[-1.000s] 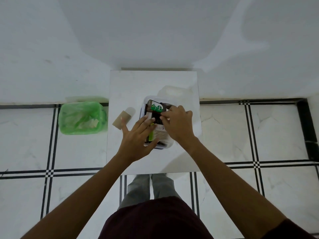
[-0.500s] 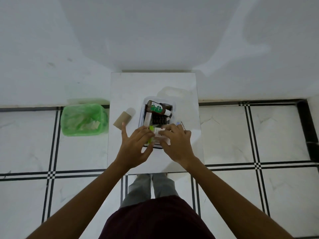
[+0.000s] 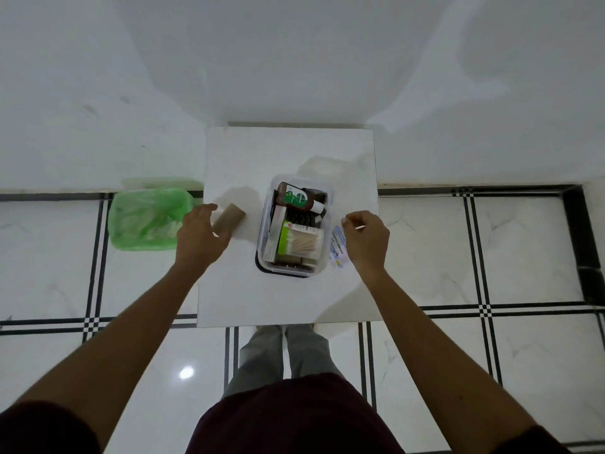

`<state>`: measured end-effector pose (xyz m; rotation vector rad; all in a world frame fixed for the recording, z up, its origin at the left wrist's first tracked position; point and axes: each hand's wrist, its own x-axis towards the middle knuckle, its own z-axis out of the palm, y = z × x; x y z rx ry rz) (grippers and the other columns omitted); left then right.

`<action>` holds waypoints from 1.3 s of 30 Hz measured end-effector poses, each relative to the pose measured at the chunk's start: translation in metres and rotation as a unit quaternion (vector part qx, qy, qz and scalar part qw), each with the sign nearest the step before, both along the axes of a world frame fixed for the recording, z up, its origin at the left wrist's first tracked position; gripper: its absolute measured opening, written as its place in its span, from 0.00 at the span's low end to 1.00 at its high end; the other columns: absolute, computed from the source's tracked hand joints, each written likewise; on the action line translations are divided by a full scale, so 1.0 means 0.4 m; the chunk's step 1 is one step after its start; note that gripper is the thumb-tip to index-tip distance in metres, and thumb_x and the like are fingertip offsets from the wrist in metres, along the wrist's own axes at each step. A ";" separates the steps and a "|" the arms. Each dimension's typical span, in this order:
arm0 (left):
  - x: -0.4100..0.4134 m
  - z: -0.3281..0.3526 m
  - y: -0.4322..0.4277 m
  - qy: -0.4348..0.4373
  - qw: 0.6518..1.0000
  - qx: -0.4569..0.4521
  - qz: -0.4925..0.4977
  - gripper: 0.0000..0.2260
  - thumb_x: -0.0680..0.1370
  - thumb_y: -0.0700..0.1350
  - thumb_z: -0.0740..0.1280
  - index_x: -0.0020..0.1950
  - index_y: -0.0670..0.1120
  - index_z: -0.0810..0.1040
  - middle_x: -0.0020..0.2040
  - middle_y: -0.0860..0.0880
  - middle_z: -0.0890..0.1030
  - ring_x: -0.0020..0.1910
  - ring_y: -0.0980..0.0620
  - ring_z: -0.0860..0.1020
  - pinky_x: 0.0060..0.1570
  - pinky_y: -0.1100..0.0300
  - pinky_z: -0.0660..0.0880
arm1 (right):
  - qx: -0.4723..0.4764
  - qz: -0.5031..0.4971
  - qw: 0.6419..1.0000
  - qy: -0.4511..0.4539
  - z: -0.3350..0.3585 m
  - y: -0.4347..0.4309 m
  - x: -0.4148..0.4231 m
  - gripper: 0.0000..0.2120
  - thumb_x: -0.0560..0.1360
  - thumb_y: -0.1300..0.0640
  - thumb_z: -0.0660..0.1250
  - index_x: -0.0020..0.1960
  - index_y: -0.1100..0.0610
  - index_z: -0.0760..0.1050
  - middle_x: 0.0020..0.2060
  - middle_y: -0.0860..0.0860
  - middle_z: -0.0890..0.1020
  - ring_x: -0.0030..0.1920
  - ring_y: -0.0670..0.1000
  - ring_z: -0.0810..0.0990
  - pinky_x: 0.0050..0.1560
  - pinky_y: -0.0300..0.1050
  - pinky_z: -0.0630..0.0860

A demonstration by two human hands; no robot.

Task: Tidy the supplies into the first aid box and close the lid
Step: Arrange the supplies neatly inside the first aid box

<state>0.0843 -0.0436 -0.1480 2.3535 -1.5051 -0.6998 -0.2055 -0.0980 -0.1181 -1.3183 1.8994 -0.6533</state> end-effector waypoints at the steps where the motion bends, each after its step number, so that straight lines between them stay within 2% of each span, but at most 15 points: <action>1: 0.005 -0.011 -0.005 -0.003 1.000 0.025 -0.010 0.25 0.71 0.42 0.71 0.67 0.40 0.70 0.65 0.39 0.74 0.64 0.37 0.70 0.59 0.43 0.70 | 0.033 0.009 0.999 0.024 -0.023 -0.003 -0.006 0.06 0.73 0.57 0.68 0.48 0.57 0.80 0.45 0.54 0.82 0.46 0.51 0.79 0.42 0.37 0.68; 4: 0.002 -0.024 -0.009 -0.002 0.998 0.065 -0.019 0.26 0.70 0.45 0.71 0.66 0.41 0.70 0.61 0.40 0.75 0.60 0.38 0.73 0.56 0.44 0.73 | 0.107 0.064 0.989 0.082 -0.072 -0.001 -0.019 0.13 0.70 0.55 0.72 0.52 0.59 0.78 0.50 0.57 0.79 0.51 0.55 0.78 0.44 0.43 0.69; 8: -0.014 -0.025 -0.013 0.006 0.999 0.042 -0.007 0.22 0.70 0.42 0.71 0.62 0.39 0.73 0.55 0.39 0.77 0.53 0.37 0.75 0.50 0.46 0.75 | 0.150 0.111 0.974 0.133 -0.085 0.003 -0.012 0.25 0.65 0.54 0.76 0.58 0.61 0.73 0.53 0.60 0.75 0.54 0.60 0.73 0.49 0.55 0.76; 11: -0.014 -0.026 -0.012 0.038 0.999 0.012 0.013 0.21 0.69 0.38 0.70 0.61 0.37 0.74 0.53 0.36 0.77 0.51 0.37 0.76 0.49 0.51 0.72 | 0.142 0.117 0.973 0.143 -0.095 0.013 -0.009 0.29 0.64 0.57 0.77 0.59 0.62 0.70 0.54 0.61 0.73 0.55 0.63 0.72 0.49 0.55 0.75; 14: -0.009 -0.016 -0.009 0.062 0.997 -0.035 0.043 0.21 0.69 0.35 0.71 0.61 0.37 0.74 0.54 0.36 0.77 0.52 0.38 0.76 0.50 0.56 0.69 | 0.152 0.102 0.973 0.138 -0.107 0.005 -0.015 0.32 0.61 0.56 0.80 0.59 0.62 0.69 0.54 0.60 0.74 0.55 0.62 0.73 0.51 0.55 0.74; 16: -0.006 -0.003 -0.004 0.072 0.993 -0.065 0.059 0.22 0.69 0.35 0.73 0.62 0.37 0.74 0.56 0.37 0.78 0.54 0.39 0.76 0.52 0.58 0.68 | 0.182 0.081 0.971 0.130 -0.103 -0.007 -0.017 0.29 0.59 0.55 0.80 0.54 0.59 0.70 0.49 0.56 0.76 0.52 0.59 0.75 0.50 0.55 0.76; 17: -0.005 0.005 -0.001 0.076 0.992 -0.080 0.063 0.22 0.69 0.36 0.73 0.62 0.37 0.74 0.57 0.37 0.78 0.54 0.40 0.76 0.52 0.59 0.68 | 0.190 0.079 0.970 0.129 -0.100 -0.011 -0.017 0.24 0.60 0.56 0.79 0.50 0.58 0.72 0.44 0.53 0.76 0.49 0.57 0.77 0.47 0.54 0.76; 20: -0.010 0.044 0.005 0.087 0.987 -0.120 0.066 0.22 0.69 0.36 0.73 0.62 0.39 0.74 0.56 0.40 0.78 0.53 0.46 0.75 0.51 0.62 0.66 | 0.173 0.079 0.974 0.120 -0.090 -0.014 -0.014 0.09 0.64 0.59 0.74 0.36 0.54 0.73 0.35 0.50 0.77 0.39 0.55 0.78 0.35 0.43 0.72; 22: -0.015 0.077 0.002 0.096 0.982 -0.147 0.070 0.22 0.69 0.37 0.74 0.62 0.40 0.74 0.56 0.42 0.78 0.51 0.52 0.73 0.50 0.63 0.67 | 0.143 0.063 0.984 0.083 -0.076 -0.012 -0.015 0.08 0.66 0.59 0.71 0.33 0.55 0.73 0.32 0.50 0.77 0.34 0.51 0.75 0.29 0.39 0.66; 26: -0.032 0.137 -0.017 0.153 0.970 -0.184 0.049 0.23 0.69 0.40 0.75 0.61 0.42 0.75 0.56 0.46 0.79 0.51 0.52 0.75 0.48 0.59 0.73 | 0.111 0.013 0.994 -0.018 -0.024 -0.003 -0.022 0.08 0.70 0.59 0.70 0.39 0.61 0.72 0.31 0.50 0.74 0.32 0.50 0.72 0.31 0.40 0.66; 29: -0.056 0.175 -0.036 0.170 0.965 -0.201 -0.003 0.22 0.68 0.40 0.76 0.61 0.43 0.76 0.55 0.51 0.77 0.52 0.53 0.75 0.47 0.66 0.73 | 0.107 -0.011 0.993 -0.054 0.013 0.003 -0.026 0.02 0.71 0.61 0.67 0.43 0.59 0.74 0.37 0.54 0.80 0.36 0.53 0.79 0.33 0.44 0.75; 32: -0.085 0.197 -0.057 0.183 0.958 -0.211 -0.068 0.19 0.69 0.40 0.75 0.59 0.44 0.76 0.55 0.53 0.77 0.53 0.55 0.75 0.51 0.60 0.75 | 0.120 -0.045 0.983 -0.134 0.057 0.006 -0.036 0.08 0.73 0.64 0.64 0.50 0.56 0.76 0.45 0.56 0.82 0.39 0.58 0.84 0.35 0.52 0.83; 36: -0.142 0.197 -0.081 0.206 0.954 -0.171 -0.136 0.18 0.70 0.44 0.74 0.58 0.46 0.77 0.55 0.53 0.79 0.55 0.55 0.76 0.55 0.63 0.72 | 0.105 -0.041 0.971 -0.211 0.107 0.017 -0.064 0.10 0.75 0.65 0.65 0.56 0.59 0.78 0.45 0.57 0.81 0.39 0.54 0.81 0.36 0.46 0.81; 37: -0.158 0.193 -0.087 0.201 0.956 -0.157 -0.148 0.19 0.69 0.45 0.74 0.59 0.47 0.77 0.56 0.52 0.80 0.56 0.53 0.77 0.57 0.61 0.71 | 0.110 -0.049 0.964 -0.237 0.116 0.021 -0.070 0.10 0.75 0.66 0.65 0.56 0.60 0.79 0.45 0.58 0.81 0.39 0.54 0.80 0.36 0.44 0.79; 39: -0.186 0.173 -0.095 0.153 0.963 -0.129 -0.183 0.20 0.69 0.49 0.74 0.59 0.50 0.77 0.59 0.51 0.80 0.59 0.49 0.76 0.62 0.50 0.70 | 0.134 -0.080 0.942 -0.298 0.134 0.030 -0.075 0.09 0.75 0.67 0.65 0.53 0.61 0.80 0.43 0.59 0.80 0.38 0.53 0.78 0.37 0.43 0.77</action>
